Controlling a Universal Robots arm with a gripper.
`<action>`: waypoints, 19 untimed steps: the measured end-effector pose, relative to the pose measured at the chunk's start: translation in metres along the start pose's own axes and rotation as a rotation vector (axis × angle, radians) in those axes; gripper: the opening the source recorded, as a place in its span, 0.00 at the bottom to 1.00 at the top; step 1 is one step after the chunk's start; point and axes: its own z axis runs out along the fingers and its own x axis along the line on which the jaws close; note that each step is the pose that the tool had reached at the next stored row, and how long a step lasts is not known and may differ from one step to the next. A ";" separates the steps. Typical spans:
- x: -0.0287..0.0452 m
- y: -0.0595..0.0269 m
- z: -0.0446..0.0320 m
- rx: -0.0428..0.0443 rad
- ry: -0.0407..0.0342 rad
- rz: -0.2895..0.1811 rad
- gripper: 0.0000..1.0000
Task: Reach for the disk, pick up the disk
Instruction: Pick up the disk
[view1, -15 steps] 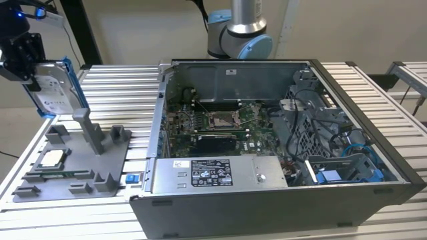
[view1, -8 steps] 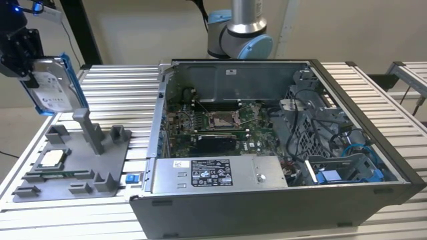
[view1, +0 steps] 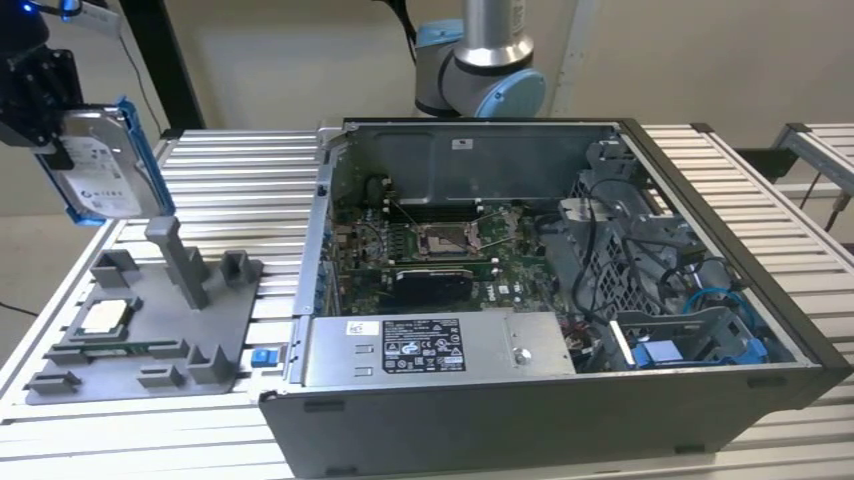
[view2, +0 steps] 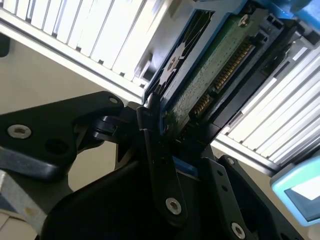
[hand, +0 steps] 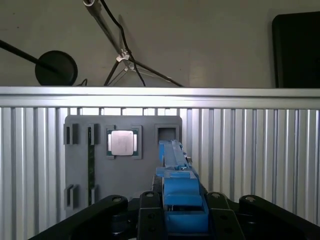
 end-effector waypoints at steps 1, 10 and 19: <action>0.0000 0.0001 -0.0009 0.0000 0.0000 0.000 0.00; -0.0003 0.0006 -0.0105 0.0000 0.0000 0.000 0.00; -0.0005 0.0012 -0.0211 0.0001 0.0001 0.000 0.00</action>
